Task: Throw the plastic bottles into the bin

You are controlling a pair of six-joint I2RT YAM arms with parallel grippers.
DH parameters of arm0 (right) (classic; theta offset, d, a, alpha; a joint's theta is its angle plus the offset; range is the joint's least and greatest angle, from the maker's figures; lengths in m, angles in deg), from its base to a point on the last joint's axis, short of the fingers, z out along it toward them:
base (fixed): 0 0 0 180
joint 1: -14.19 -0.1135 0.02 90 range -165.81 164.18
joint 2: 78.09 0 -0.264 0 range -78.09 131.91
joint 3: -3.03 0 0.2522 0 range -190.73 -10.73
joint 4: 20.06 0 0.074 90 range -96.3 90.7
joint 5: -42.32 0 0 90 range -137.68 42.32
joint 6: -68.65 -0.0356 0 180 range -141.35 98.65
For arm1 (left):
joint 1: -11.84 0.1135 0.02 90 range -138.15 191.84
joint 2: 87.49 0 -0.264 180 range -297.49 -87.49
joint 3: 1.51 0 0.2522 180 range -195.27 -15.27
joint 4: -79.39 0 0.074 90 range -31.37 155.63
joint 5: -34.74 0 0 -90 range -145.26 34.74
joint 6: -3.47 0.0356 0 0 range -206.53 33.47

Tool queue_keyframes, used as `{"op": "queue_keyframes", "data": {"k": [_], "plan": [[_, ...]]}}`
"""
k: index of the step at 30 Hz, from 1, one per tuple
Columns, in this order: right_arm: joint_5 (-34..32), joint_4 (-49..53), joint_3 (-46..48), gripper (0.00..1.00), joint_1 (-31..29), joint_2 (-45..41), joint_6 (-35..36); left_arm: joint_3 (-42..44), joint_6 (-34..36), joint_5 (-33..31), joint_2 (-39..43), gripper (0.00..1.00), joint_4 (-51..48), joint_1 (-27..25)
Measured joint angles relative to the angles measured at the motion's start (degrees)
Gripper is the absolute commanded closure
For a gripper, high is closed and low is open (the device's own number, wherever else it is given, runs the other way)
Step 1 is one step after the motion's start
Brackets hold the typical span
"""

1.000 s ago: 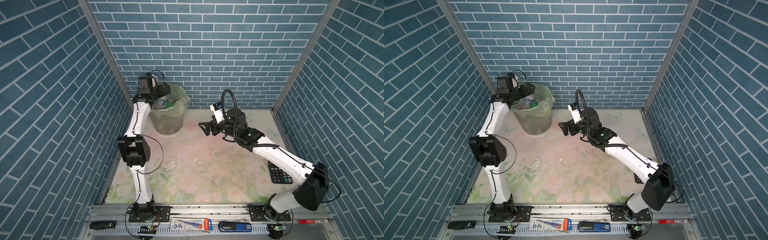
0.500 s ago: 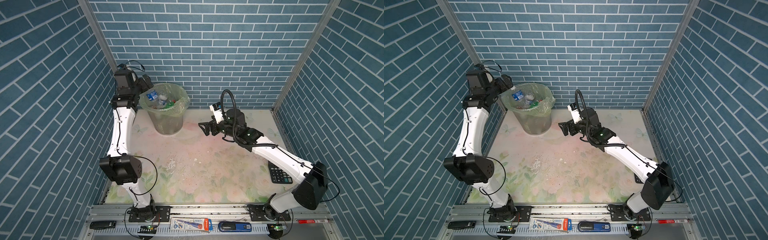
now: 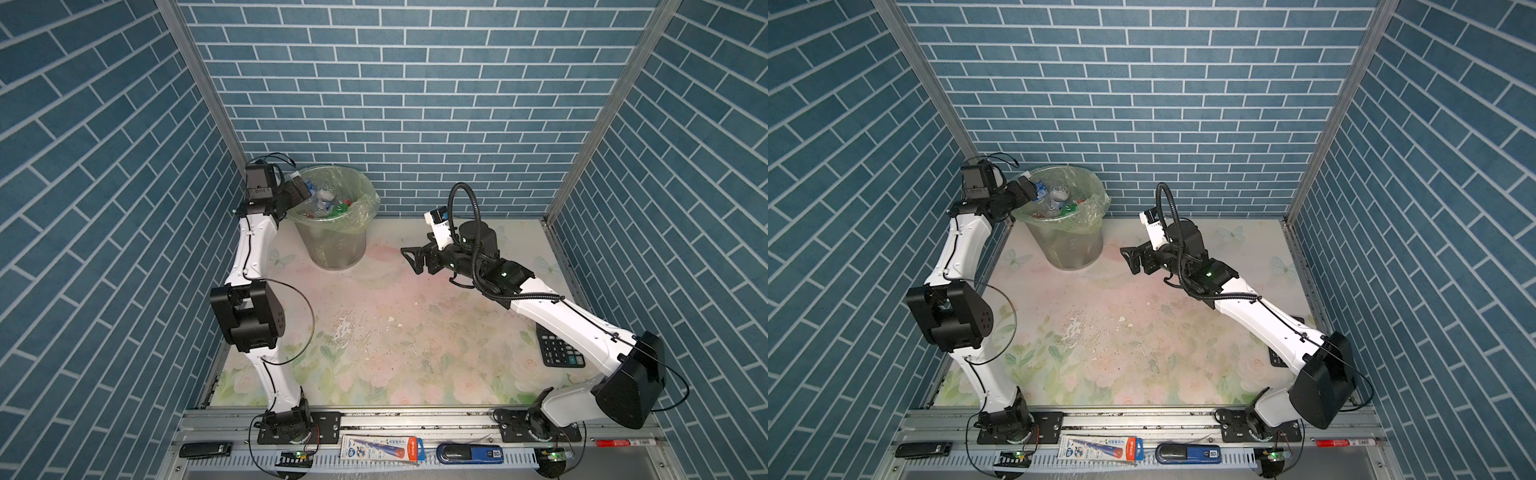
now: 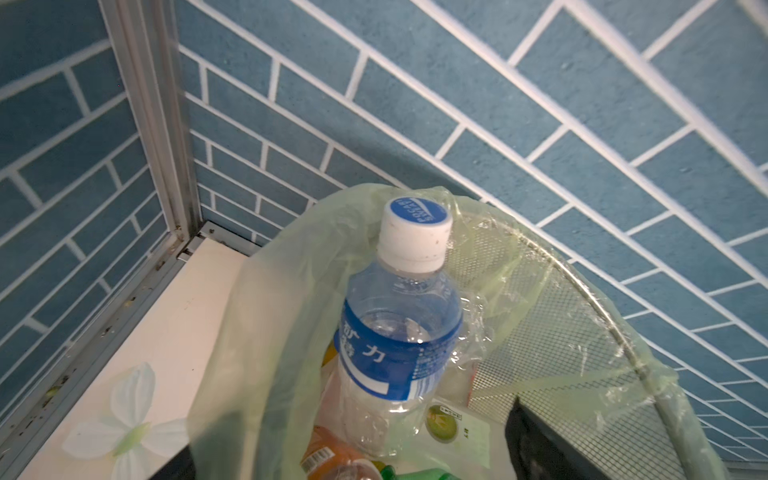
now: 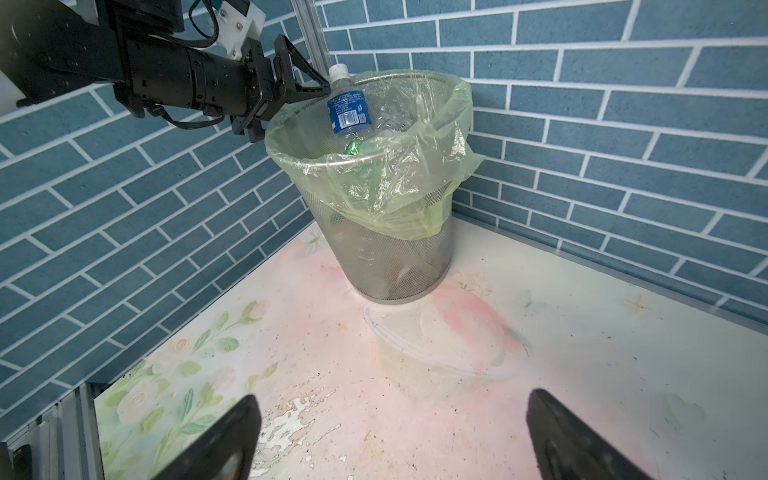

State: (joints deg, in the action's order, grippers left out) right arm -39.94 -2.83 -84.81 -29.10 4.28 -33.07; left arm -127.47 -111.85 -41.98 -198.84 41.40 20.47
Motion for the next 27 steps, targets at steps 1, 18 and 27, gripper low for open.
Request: {"op": "queue_keyframes", "data": {"k": [1,18,27], "plan": [[0.0,0.0,0.0,0.01,0.1,-0.1,0.0,0.3,0.0,0.6,0.0,0.01,0.7,-0.1],[0.1,0.1,0.0,0.01,1.7,-1.3,0.0,19.1,0.0,1.2,9.4,0.01,11.5,-6.2],[0.5,-0.3,0.7,0.01,5.0,-1.4,0.0,30.1,-1.0,-2.2,17.3,0.01,17.8,-10.7]]}}
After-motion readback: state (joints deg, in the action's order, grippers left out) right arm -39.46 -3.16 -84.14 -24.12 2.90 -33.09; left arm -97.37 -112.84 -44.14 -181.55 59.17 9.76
